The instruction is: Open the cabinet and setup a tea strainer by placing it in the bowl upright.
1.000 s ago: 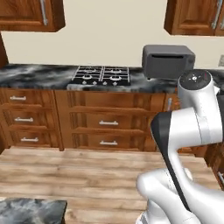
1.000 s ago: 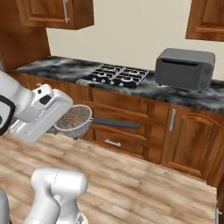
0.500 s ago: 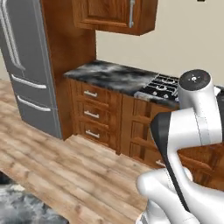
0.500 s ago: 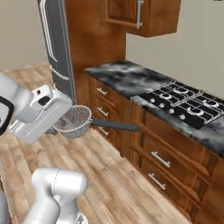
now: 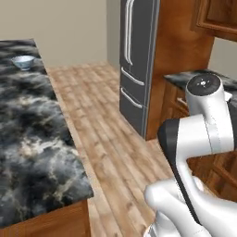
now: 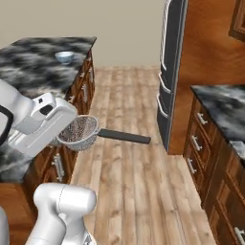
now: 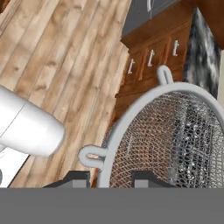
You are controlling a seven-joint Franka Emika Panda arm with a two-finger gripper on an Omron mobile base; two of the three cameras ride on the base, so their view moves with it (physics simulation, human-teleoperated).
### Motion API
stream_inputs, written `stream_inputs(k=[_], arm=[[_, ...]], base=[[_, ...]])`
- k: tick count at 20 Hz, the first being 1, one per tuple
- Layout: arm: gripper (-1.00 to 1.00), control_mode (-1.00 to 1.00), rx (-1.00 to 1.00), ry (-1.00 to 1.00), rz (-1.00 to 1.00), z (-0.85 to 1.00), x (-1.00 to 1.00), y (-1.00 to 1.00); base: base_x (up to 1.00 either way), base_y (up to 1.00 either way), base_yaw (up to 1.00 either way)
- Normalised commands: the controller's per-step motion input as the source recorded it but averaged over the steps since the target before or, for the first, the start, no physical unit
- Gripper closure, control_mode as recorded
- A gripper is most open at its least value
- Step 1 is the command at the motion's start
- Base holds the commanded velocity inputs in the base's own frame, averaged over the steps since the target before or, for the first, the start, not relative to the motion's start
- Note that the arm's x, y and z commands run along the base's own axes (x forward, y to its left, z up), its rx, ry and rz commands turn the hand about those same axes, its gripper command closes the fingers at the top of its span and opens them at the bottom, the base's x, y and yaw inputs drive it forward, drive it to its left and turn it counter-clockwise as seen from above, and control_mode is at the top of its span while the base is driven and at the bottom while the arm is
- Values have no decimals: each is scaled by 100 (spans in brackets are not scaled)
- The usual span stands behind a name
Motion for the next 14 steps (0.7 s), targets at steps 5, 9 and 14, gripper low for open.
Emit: stream_inputs(k=[5,9,14], arm=[[100,100,0,0,0,0,0,0],[100,100,0,0,0,0,0,0],[100,100,0,0,0,0,0,0]], base=[[65,-62,53],[95,-52,10],[100,22,1]])
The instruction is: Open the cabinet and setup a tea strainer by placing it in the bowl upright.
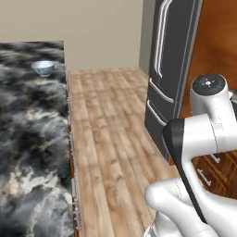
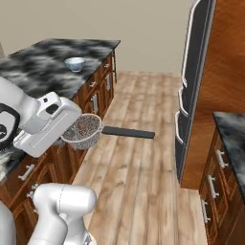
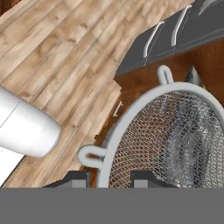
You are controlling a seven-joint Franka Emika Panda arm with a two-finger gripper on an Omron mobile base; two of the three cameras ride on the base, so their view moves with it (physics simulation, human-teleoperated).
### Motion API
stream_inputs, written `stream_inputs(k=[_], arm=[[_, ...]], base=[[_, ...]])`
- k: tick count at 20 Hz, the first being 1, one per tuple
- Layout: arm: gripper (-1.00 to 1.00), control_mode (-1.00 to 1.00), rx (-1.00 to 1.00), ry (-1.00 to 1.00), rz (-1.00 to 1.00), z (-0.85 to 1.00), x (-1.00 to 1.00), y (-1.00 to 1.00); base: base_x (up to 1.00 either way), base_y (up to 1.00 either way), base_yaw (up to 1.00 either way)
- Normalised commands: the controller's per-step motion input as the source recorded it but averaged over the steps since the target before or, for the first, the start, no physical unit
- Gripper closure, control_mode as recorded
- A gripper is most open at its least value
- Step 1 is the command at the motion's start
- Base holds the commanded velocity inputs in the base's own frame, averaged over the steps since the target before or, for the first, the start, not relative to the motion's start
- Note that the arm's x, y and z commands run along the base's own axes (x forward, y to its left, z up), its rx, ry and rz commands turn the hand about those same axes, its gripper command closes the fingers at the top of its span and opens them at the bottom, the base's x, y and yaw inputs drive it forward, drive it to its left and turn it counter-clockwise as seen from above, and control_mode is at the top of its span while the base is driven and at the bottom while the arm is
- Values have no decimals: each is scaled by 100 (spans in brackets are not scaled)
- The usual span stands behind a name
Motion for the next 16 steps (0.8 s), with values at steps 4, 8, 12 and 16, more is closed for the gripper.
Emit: stream_inputs(k=[4,8,12,16], arm=[[100,100,0,0,0,0,0,0],[100,100,0,0,0,0,0,0],[100,100,0,0,0,0,0,0],[100,100,0,0,0,0,0,0]], base=[[100,41,12],[100,8,13],[100,12,13],[100,4,2]])
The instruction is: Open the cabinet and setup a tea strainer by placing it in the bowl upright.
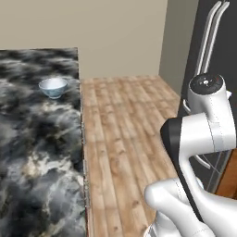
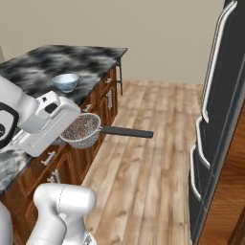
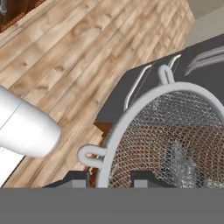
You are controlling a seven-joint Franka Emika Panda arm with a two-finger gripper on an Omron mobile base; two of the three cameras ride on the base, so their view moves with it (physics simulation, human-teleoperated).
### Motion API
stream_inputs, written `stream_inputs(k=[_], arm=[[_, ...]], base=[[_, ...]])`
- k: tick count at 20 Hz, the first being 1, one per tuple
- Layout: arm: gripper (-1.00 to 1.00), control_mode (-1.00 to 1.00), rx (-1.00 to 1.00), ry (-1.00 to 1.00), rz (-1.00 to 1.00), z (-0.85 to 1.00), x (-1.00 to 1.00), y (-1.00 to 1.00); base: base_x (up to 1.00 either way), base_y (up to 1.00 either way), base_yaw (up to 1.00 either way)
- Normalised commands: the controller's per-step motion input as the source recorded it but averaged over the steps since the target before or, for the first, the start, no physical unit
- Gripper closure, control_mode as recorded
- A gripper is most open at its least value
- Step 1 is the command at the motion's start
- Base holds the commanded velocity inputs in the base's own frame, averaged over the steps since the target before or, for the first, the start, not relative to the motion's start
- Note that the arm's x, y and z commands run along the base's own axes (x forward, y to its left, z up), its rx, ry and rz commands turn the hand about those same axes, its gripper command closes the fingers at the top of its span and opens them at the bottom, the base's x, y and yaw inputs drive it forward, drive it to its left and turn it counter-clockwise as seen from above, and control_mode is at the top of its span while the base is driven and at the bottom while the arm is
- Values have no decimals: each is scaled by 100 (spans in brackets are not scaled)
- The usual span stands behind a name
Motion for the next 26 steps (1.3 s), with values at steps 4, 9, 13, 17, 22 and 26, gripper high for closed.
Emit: stream_inputs(k=[4,9,13,17,22,26], arm=[[100,100,0,0,0,0,0,0],[100,100,0,0,0,0,0,0],[100,100,0,0,0,0,0,0],[100,100,0,0,0,0,0,0],[100,100,0,0,0,0,0,0],[100,100,0,0,0,0,0,0]], base=[[100,2,0],[100,23,-2],[100,19,-2],[100,16,-1],[100,0,0],[100,-1,0]])
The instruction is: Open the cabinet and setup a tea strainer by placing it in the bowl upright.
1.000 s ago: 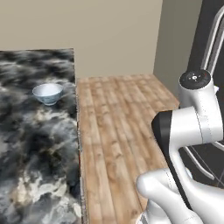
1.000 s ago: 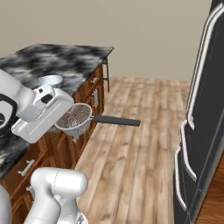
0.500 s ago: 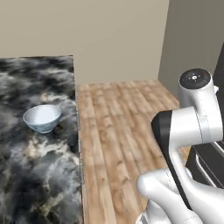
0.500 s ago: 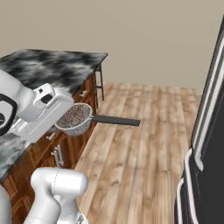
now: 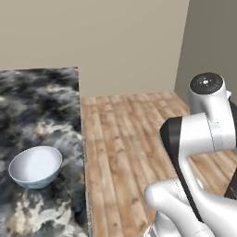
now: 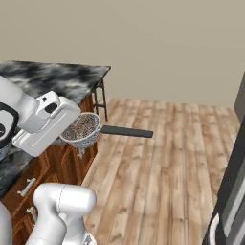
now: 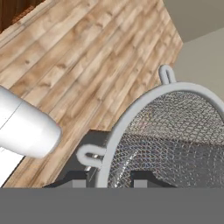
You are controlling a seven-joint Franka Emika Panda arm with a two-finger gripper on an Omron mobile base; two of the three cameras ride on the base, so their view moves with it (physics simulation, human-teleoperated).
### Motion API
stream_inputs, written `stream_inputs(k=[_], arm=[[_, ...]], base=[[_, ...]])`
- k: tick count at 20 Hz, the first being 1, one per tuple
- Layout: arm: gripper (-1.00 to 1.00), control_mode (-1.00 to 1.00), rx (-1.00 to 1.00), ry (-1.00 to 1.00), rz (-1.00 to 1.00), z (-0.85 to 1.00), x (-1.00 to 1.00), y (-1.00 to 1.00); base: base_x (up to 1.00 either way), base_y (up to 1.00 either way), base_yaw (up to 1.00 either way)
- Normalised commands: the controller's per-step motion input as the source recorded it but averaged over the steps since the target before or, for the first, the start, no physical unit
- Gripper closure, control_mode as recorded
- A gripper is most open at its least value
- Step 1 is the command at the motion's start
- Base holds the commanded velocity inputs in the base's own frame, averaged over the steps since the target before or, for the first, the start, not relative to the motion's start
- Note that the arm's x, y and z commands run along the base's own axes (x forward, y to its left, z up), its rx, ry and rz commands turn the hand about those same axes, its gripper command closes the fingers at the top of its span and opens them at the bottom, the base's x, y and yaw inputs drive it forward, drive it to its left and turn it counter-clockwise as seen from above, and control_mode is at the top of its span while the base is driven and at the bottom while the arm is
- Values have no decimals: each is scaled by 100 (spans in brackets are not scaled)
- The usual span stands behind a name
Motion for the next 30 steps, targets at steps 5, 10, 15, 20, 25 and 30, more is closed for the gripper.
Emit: stream_inputs(k=[5,10,15,20,25,30], arm=[[100,100,0,0,0,0,0,0],[100,100,0,0,0,0,0,0],[100,100,0,0,0,0,0,0],[100,100,0,0,0,0,0,0],[100,100,0,0,0,0,0,0],[100,100,0,0,0,0,0,0]], base=[[90,-42,21],[12,-58,52],[0,-16,52],[0,39,51],[0,42,41],[-2,-8,26]])
